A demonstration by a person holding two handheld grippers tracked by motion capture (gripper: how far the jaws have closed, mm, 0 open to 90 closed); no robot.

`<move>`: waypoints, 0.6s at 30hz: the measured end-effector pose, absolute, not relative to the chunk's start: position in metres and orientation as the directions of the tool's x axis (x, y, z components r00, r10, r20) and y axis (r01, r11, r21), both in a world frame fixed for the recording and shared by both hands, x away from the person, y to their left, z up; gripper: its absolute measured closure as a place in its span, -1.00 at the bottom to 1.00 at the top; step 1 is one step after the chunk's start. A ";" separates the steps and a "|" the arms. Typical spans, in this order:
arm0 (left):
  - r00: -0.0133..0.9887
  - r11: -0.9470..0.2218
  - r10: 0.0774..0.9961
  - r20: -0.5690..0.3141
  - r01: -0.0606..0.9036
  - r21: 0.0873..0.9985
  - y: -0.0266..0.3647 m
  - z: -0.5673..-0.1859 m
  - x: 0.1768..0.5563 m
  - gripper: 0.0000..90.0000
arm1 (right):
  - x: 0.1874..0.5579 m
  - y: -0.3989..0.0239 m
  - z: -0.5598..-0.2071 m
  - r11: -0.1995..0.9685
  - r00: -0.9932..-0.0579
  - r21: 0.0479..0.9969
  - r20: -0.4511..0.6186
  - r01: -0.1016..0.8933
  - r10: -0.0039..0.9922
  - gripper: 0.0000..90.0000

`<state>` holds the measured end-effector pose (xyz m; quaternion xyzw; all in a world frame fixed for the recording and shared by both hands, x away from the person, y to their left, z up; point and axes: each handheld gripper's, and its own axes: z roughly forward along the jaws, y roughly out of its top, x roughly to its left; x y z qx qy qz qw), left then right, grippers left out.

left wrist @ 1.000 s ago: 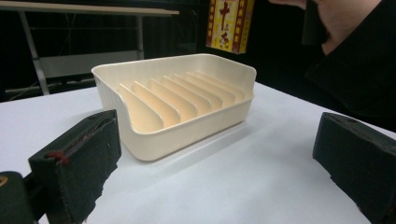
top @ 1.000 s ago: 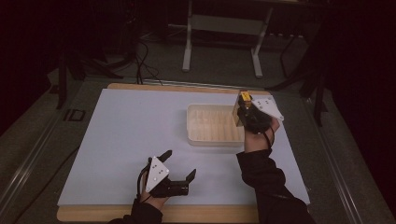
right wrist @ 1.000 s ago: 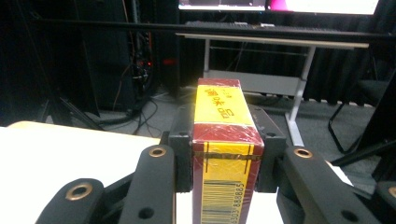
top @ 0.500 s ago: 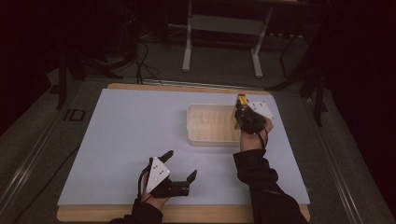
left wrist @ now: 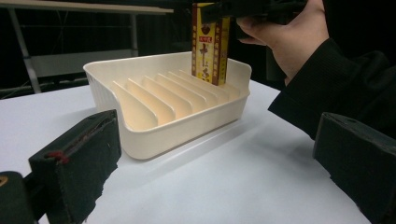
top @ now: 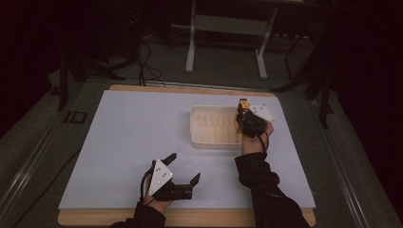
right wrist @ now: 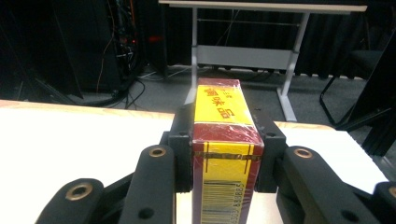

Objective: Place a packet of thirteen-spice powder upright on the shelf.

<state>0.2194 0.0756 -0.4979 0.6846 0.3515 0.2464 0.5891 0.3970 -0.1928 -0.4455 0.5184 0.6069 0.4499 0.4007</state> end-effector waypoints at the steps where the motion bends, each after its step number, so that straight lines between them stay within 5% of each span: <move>1: 0.631 -0.058 0.772 -0.077 0.189 0.980 0.076 -0.498 0.219 -0.96 | 0.397 -0.193 -0.446 0.060 -0.140 0.961 -0.022 0.269 0.990 0.50; 18: 0.632 -0.048 0.770 -0.090 0.197 0.979 0.075 -0.499 0.220 -0.96 | 0.403 -0.191 -0.473 0.028 -0.112 0.951 0.007 0.309 0.994 0.50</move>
